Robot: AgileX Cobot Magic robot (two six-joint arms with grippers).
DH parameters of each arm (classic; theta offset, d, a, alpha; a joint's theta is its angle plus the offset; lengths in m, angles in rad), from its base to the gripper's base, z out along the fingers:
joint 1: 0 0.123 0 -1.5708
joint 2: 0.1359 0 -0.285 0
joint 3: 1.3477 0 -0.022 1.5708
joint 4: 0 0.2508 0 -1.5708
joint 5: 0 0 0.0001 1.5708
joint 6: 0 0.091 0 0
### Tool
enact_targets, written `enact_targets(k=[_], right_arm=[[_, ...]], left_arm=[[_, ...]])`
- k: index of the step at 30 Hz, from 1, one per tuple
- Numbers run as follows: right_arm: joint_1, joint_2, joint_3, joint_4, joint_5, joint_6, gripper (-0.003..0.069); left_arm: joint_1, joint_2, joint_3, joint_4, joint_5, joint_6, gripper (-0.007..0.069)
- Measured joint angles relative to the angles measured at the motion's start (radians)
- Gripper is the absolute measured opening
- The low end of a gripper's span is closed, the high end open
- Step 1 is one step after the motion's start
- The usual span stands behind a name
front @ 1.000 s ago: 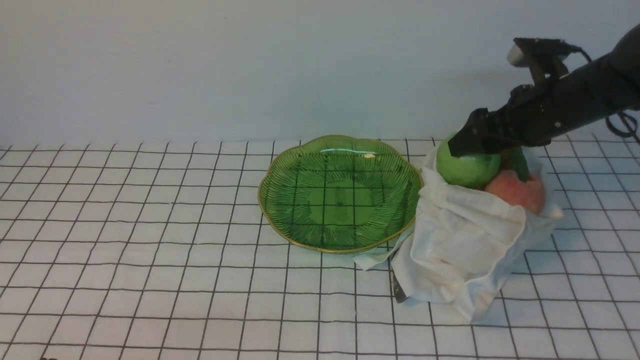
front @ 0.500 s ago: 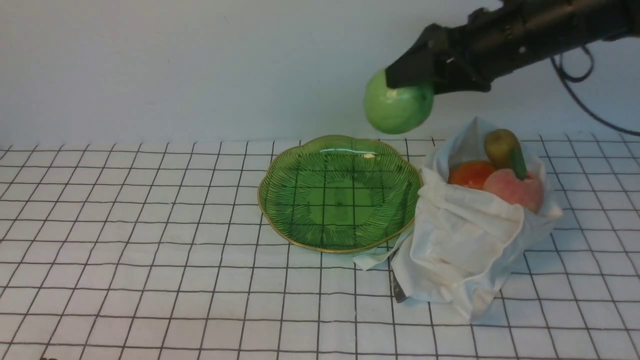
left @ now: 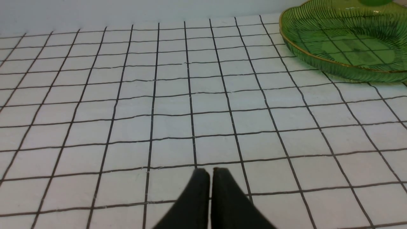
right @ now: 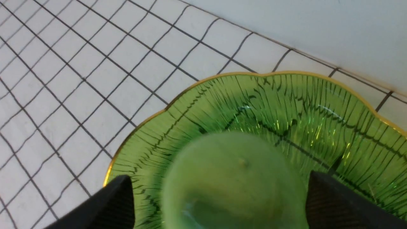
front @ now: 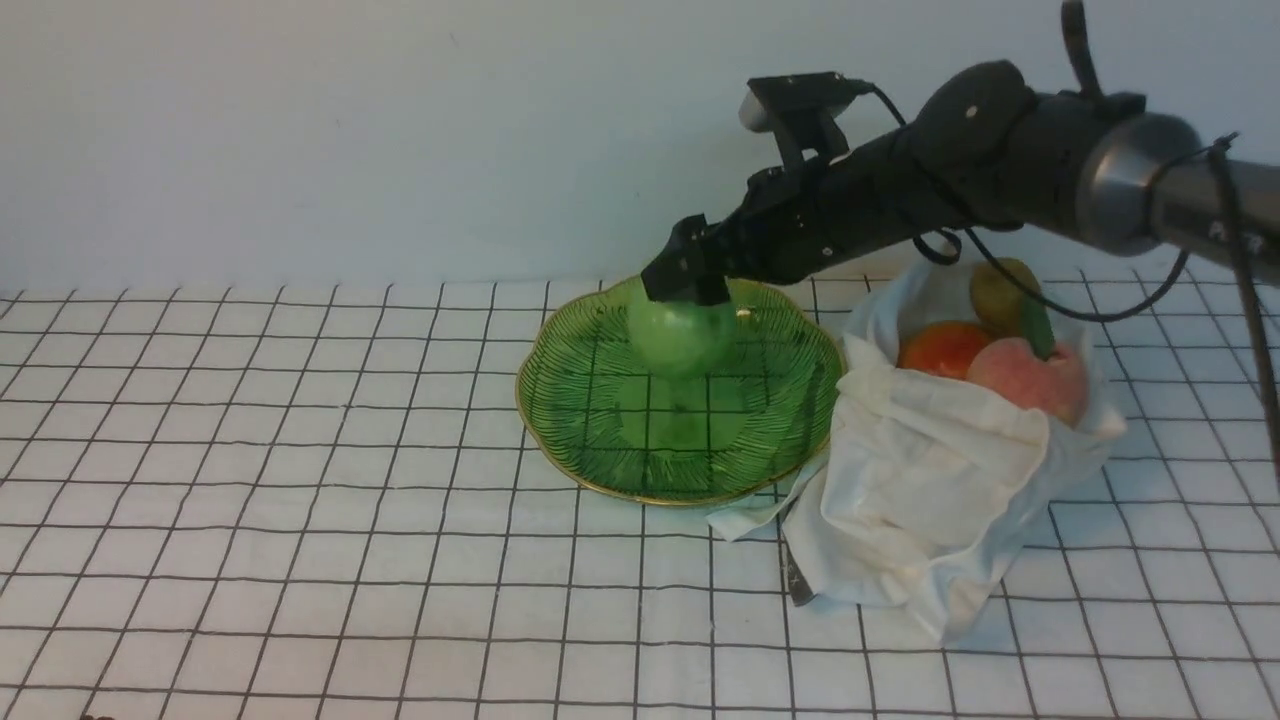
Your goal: Take the fruit out of the bag on the white checkered tablecloth and place them on the plate.
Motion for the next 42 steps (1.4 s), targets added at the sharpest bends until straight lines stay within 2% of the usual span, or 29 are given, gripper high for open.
enact_targets(k=[4, 8, 12, 13, 15, 18, 20, 22, 24, 27, 31, 37, 39, 40, 41, 42], right_arm=[[0.0, -0.003, -0.011, -0.04, 0.022, -0.004, 0.0691], [-0.004, -0.025, -0.084, -0.105, 0.127, 0.009, 0.0679], [-0.023, -0.097, -0.305, -0.254, 0.395, 0.161, 0.0532], [-0.024, -0.1, -0.316, -0.262, 0.407, 0.161, 0.0523], [-0.03, -0.135, -0.425, -0.365, 0.496, 0.255, 0.0409], [-0.043, -0.199, -0.546, -0.54, 0.531, 0.4, 0.0248], [-0.046, -0.232, -0.575, -0.616, 0.538, 0.477, 0.0167], [-0.053, -0.312, -0.588, -0.708, 0.55, 0.587, 0.0049], [-0.056, -0.381, -0.58, -0.761, 0.554, 0.645, 0.0009], [-0.056, -0.521, -0.501, -0.77, 0.554, 0.681, -0.001], [-0.056, -0.734, -0.29, -0.762, 0.555, 0.689, -0.0013], [-0.056, -1.077, 0.184, -0.756, 0.544, 0.693, -0.0013], [-0.056, -1.218, 0.419, -0.749, 0.453, 0.693, -0.0014], [-0.056, -1.23, 0.419, -0.749, 0.441, 0.693, -0.0014], [-0.056, -1.342, 0.614, -0.744, 0.318, 0.693, -0.0014], [-0.056, -1.354, 0.614, -0.744, 0.304, 0.693, -0.0014]], left_arm=[[0.0, 0.0, 0.0, 0.0, 0.0, 0.0, -0.0008], [0.0, 0.0, 0.0, 0.0, 0.0, 0.0, -0.0008], [0.0, 0.0, 0.0, 0.0, 0.0, 0.0, -0.0008], [0.0, 0.0, 0.0, 0.0, 0.0, 0.0, -0.0008], [0.0, 0.0, 0.0, 0.0, 0.0, 0.0, -0.0008], [0.0, 0.0, 0.0, 0.0, 0.0, 0.0, -0.0008], [0.0, 0.0, 0.0, 0.0, 0.0, 0.0, -0.0008], [0.0, 0.0, 0.0, 0.0, 0.0, 0.0, -0.0008], [0.0, 0.0, 0.0, 0.0, 0.0, 0.0, -0.0008], [0.0, 0.0, 0.0, 0.0, 0.0, 0.0, -0.0008], [0.0, 0.0, 0.0, 0.0, 0.0, 0.0, -0.0008], [0.0, 0.0, 0.0, 0.0, 0.0, 0.0, -0.0008], [0.0, 0.0, 0.0, 0.0, 0.0, 0.0, -0.0008], [0.0, 0.0, 0.0, 0.0, 0.0, 0.0, -0.0008], [0.0, 0.0, 0.0, 0.0, 0.0, 0.0, -0.0008], [0.0, 0.0, 0.0, 0.0, 0.0, 0.0, -0.0008]])
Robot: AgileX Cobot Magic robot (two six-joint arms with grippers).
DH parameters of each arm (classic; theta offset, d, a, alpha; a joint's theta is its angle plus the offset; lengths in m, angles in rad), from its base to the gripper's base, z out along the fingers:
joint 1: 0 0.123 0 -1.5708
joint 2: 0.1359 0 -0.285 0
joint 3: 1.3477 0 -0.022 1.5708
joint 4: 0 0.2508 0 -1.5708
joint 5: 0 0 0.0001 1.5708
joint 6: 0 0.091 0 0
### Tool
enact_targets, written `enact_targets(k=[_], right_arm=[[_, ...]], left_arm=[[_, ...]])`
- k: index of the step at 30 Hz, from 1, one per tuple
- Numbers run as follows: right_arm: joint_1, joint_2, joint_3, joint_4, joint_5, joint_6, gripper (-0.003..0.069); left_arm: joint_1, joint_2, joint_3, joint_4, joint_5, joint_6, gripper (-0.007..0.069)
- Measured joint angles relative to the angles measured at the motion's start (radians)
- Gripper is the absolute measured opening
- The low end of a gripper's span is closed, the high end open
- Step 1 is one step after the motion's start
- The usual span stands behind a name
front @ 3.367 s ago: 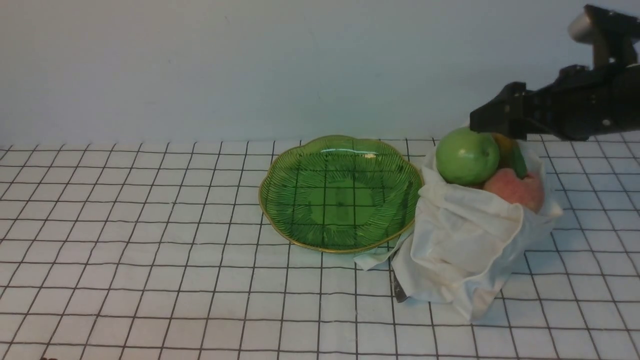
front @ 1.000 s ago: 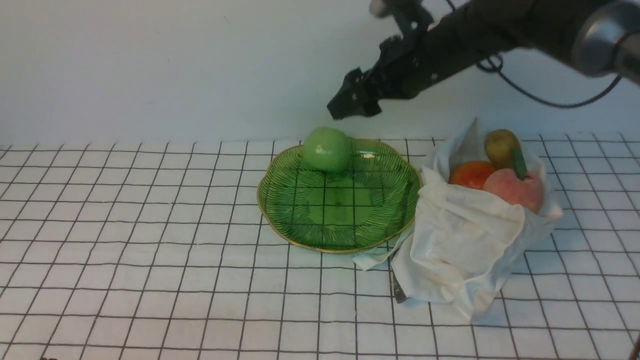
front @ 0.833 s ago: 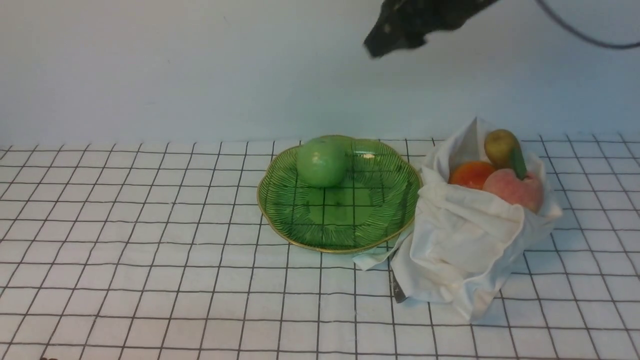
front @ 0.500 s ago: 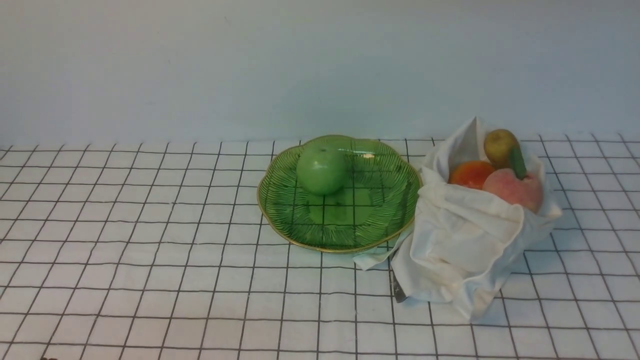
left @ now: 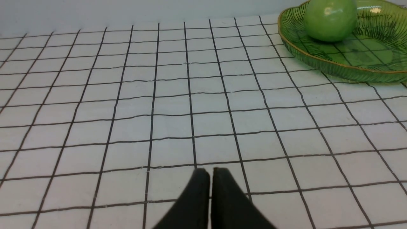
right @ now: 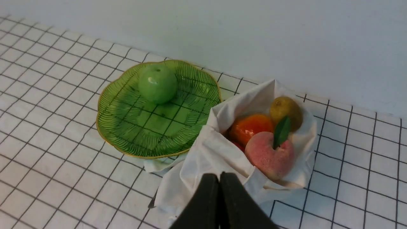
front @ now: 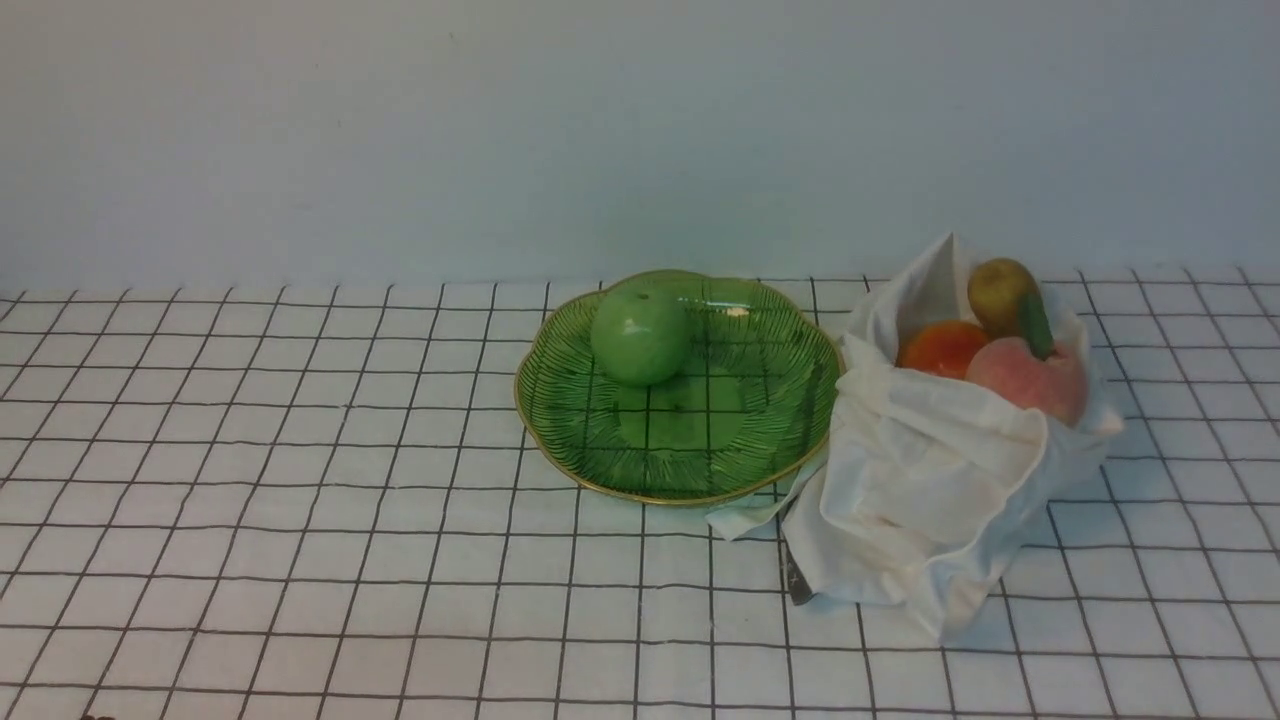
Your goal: Take the fruit out of the bag on the white checkered tablecloth and place them on the plate.
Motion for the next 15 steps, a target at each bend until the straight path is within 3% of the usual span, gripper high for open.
enact_targets(k=[4, 9, 15], right_arm=[[0.0, -0.244, 0.378, 0.029, -0.282, 0.0, -0.0014], [0.0, -0.44, 0.599, 0.039, -0.494, 0.0, -0.0015], [0.0, -0.567, 0.703, 0.04, -0.549, 0.0, -0.0015]], left_arm=[[0.0, 0.0, 0.0, 0.0, 0.0, 0.0, -0.0008], [0.0, 0.0, 0.0, 0.0, 0.0, 0.0, -0.0008], [0.0, 0.0, 0.0, 0.0, 0.0, 0.0, -0.0008]])
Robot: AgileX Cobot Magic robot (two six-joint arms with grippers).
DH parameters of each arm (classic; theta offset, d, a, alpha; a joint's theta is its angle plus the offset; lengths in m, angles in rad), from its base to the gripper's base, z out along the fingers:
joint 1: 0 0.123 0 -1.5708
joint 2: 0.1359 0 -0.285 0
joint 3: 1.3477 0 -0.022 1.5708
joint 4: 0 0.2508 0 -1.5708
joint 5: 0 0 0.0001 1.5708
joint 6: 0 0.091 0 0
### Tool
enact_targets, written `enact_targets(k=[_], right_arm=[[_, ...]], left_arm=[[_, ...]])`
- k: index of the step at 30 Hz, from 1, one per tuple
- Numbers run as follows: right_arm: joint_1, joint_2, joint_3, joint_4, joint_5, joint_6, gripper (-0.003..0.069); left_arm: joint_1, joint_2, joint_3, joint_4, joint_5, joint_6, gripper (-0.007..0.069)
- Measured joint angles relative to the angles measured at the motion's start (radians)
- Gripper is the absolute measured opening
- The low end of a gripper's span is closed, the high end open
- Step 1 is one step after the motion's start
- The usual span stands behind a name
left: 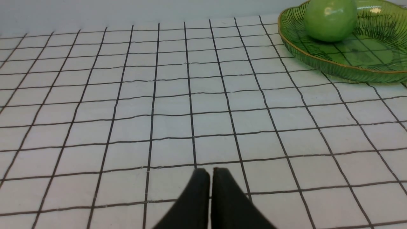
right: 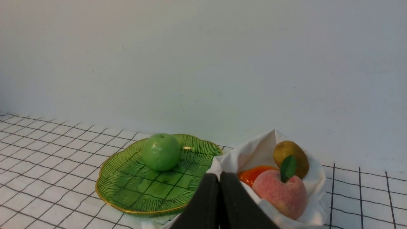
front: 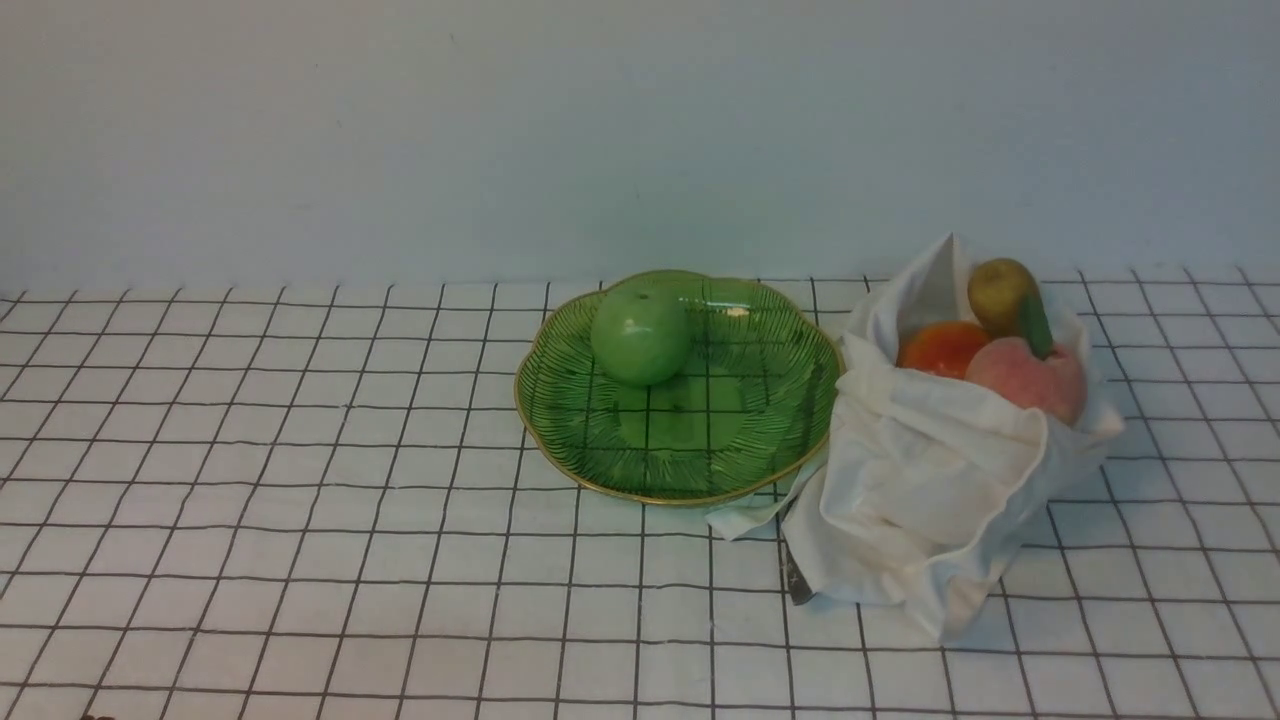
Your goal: Take the fruit out of the bag on the white checkered tablecloth and place them on the plate.
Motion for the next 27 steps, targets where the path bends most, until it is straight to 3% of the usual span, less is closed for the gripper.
enact_targets(k=[18, 27], right_arm=[[-0.003, -0.049, 0.109, -0.032, 0.059, 0.003, -0.0015], [-0.159, -0.203, 0.304, -0.097, -0.021, 0.037, -0.0015]], left_arm=[[0.0, 0.0, 0.0, 0.0, 0.0, 0.0, -0.0008], [0.0, 0.0, 0.0, 0.001, 0.0, 0.0, -0.0008]])
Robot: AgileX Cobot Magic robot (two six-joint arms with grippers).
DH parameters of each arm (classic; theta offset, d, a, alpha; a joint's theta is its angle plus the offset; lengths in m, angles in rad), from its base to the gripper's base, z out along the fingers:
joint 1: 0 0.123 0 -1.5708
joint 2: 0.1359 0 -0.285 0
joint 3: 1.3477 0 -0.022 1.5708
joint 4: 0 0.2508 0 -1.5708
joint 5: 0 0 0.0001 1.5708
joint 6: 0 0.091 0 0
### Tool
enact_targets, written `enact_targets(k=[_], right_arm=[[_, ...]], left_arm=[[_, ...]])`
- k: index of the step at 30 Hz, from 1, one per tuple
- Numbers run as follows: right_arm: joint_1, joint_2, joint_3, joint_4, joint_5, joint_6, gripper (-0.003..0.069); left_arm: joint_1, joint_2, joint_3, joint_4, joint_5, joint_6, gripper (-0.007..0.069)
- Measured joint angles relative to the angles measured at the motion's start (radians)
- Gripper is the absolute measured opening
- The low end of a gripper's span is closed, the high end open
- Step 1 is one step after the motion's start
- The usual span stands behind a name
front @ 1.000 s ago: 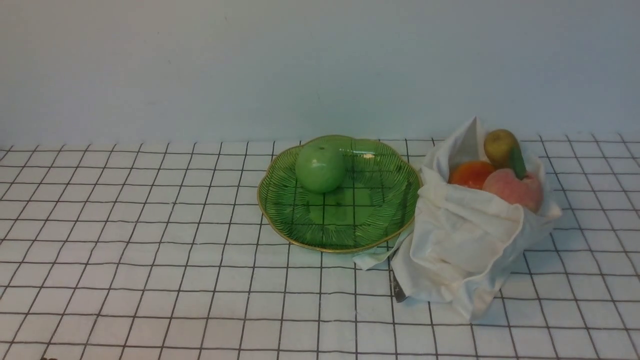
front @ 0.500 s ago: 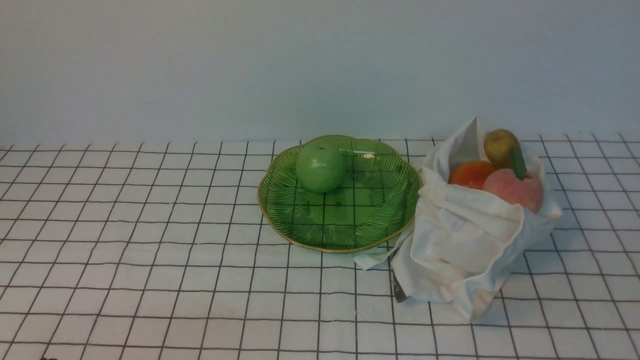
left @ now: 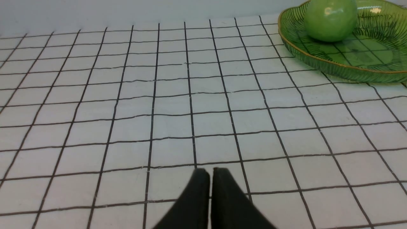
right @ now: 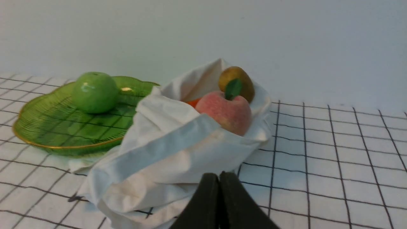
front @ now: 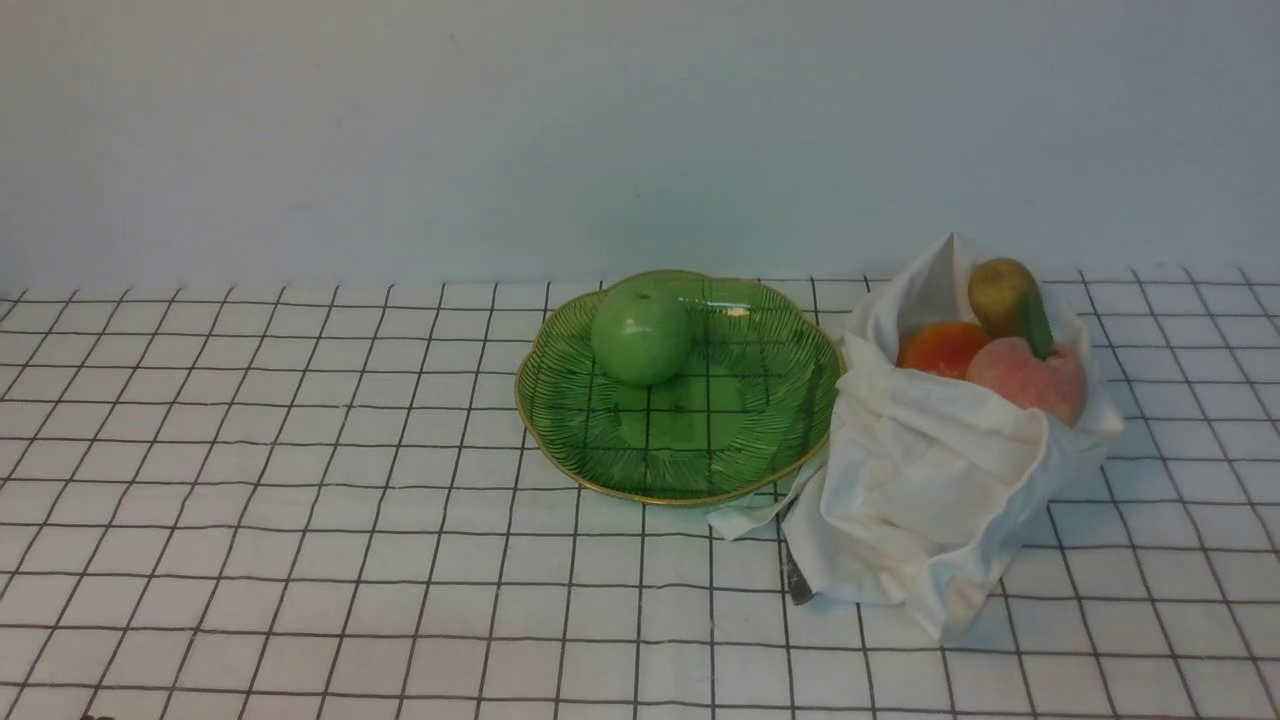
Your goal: Take the fruit out of the bag on the white checkered tablecloth and place them on the plate.
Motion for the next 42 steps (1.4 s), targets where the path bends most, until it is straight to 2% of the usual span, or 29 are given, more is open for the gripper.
enact_targets(k=[3, 7, 19, 25, 42], right_arm=[[-0.062, -0.023, 0.063, -0.004, -0.007, 0.004, -0.0015], [-0.091, -0.024, 0.117, -0.007, -0.009, 0.008, -0.0015], [-0.087, -0.027, 0.141, 0.005, -0.047, 0.015, -0.0015], [-0.047, -0.027, 0.141, 0.005, -0.052, 0.015, -0.0015], [-0.046, -0.027, 0.141, 0.005, -0.054, 0.015, -0.0015]], left_arm=[[0.0, 0.0, 0.0, 0.0, 0.0, 0.0, -0.0008], [0.0, 0.0, 0.0, 0.0, 0.0, 0.0, -0.0008], [0.0, 0.0, 0.0, 0.0, 0.0, 0.0, -0.0008], [0.0, 0.0, 0.0, 0.0, 0.0, 0.0, -0.0008], [0.0, 0.0, 0.0, 0.0, 0.0, 0.0, -0.0008]])
